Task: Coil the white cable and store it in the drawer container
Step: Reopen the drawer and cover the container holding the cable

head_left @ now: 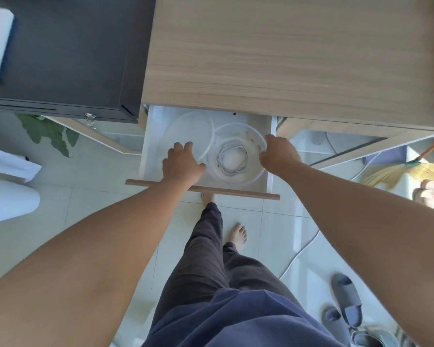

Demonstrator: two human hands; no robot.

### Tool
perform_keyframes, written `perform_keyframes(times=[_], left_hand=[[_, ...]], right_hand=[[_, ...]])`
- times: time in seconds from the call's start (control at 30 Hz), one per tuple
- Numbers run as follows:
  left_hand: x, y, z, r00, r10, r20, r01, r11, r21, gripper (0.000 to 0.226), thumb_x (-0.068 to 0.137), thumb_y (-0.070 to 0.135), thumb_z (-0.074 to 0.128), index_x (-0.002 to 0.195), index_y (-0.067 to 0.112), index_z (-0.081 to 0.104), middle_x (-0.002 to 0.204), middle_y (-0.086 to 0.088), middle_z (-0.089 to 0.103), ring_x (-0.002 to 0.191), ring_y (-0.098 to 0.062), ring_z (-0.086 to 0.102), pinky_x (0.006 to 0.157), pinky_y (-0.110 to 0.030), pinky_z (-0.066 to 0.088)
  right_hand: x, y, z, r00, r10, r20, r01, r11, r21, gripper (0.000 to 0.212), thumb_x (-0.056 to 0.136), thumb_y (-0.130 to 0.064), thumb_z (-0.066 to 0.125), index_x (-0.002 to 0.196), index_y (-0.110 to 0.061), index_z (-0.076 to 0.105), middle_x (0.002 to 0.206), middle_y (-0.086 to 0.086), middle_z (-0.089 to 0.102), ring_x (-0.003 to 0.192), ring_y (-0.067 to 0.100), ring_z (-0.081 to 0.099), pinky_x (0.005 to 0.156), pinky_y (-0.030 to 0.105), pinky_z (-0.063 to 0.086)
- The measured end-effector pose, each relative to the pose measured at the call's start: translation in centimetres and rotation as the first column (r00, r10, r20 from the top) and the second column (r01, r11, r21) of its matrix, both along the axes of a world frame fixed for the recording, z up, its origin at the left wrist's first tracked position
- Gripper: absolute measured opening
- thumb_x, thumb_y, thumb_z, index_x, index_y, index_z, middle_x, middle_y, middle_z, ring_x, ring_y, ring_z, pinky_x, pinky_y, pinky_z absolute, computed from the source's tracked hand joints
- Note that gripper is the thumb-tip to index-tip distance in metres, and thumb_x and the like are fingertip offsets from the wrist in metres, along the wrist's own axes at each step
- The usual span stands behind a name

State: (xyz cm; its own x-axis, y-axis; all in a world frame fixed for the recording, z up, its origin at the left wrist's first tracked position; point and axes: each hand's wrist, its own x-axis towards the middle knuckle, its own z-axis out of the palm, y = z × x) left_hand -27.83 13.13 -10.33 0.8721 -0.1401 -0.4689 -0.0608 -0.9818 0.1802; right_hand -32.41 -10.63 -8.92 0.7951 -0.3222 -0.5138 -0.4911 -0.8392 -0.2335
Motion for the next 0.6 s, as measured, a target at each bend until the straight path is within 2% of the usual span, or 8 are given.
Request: perform_keyframes(times=[0.1,0.17,0.23,0.3,0.37,0.47,0.6], left_hand=[[1.5,-0.1,-1.4,0.985,-0.175,0.001,0.173,0.979,0.105,0.079,0.083,0.03,0.064,0.15,0.016,0.024,0.141,-0.012,0.039,0.123,-0.031,0.044,0.093,-0.04,0.042],[2.0,0.0,-2.2,0.961,-0.277,-0.017,0.276,0.946,0.172,0.092,0.081,0.035,0.067,0.153,0.014,0.014,0.149,-0.015,0.031,0.128,-0.032,0.041,0.099,-0.042,0.039],[2.3,0.1,-2.9,0.935,-0.352,-0.034,0.35,0.909,0.225,0.104,0.081,0.041,0.069,0.154,0.012,0.002,0.157,-0.019,0.018,0.136,-0.035,0.035,0.108,-0.047,0.034],[2.5,0.3,-3.4,0.932,-0.362,-0.021,0.356,0.9,0.251,0.098,0.087,0.032,0.065,0.155,0.012,-0.004,0.158,-0.023,0.012,0.138,-0.038,0.032,0.109,-0.051,0.034],[2.5,0.3,-3.5,0.948,-0.317,-0.017,0.312,0.922,0.229,0.088,0.092,0.013,0.056,0.155,0.012,-0.006,0.159,-0.025,0.009,0.14,-0.041,0.027,0.105,-0.053,0.038],[2.4,0.7,-3.1,0.966,-0.26,-0.004,0.257,0.953,0.161,0.079,0.092,-0.002,0.045,0.155,0.007,-0.002,0.16,-0.024,0.008,0.145,-0.041,0.02,0.104,-0.054,0.04],[1.8,2.4,-2.3,0.966,-0.258,0.027,0.253,0.959,0.126,0.073,0.092,-0.007,0.041,0.154,0.002,0.004,0.16,-0.022,0.014,0.146,-0.037,0.019,0.11,-0.054,0.033]], right_hand=[[2.3,-0.3,-0.9,0.997,0.049,-0.068,-0.051,0.998,-0.031,0.029,0.094,-0.017,0.049,0.121,-0.004,0.052,0.11,0.017,0.059,0.089,0.032,0.055,0.064,0.034,0.039],[3.4,-0.1,-1.6,0.994,0.057,-0.092,-0.062,0.997,-0.051,0.026,0.094,-0.015,0.049,0.115,-0.004,0.056,0.108,0.016,0.06,0.095,0.033,0.058,0.066,0.034,0.04],[4.1,0.1,-2.2,0.994,0.035,-0.106,-0.044,0.996,-0.083,0.015,0.093,-0.011,0.049,0.102,-0.006,0.059,0.097,0.013,0.058,0.088,0.031,0.056,0.066,0.034,0.041],[4.5,0.3,-2.5,0.993,0.0,-0.12,-0.011,0.996,-0.088,0.01,0.089,-0.003,0.048,0.083,-0.007,0.055,0.089,0.011,0.057,0.081,0.03,0.052,0.065,0.033,0.043],[4.6,0.7,-2.7,0.989,-0.031,-0.143,0.025,0.999,-0.041,0.017,0.084,0.0,0.045,0.069,-0.007,0.049,0.081,0.011,0.059,0.075,0.031,0.059,0.065,0.033,0.05],[4.3,1.7,-2.8,0.975,-0.046,-0.216,0.064,0.995,0.079,0.022,0.081,0.001,0.041,0.065,-0.004,0.056,0.059,0.014,0.064,0.056,0.031,0.069,0.063,0.038,0.061],[3.3,3.0,-2.7,0.935,0.088,-0.344,-0.048,0.991,0.124,0.033,0.082,0.008,0.044,0.059,-0.003,0.065,0.032,0.001,0.056,0.039,0.016,0.064,0.057,0.033,0.061]])
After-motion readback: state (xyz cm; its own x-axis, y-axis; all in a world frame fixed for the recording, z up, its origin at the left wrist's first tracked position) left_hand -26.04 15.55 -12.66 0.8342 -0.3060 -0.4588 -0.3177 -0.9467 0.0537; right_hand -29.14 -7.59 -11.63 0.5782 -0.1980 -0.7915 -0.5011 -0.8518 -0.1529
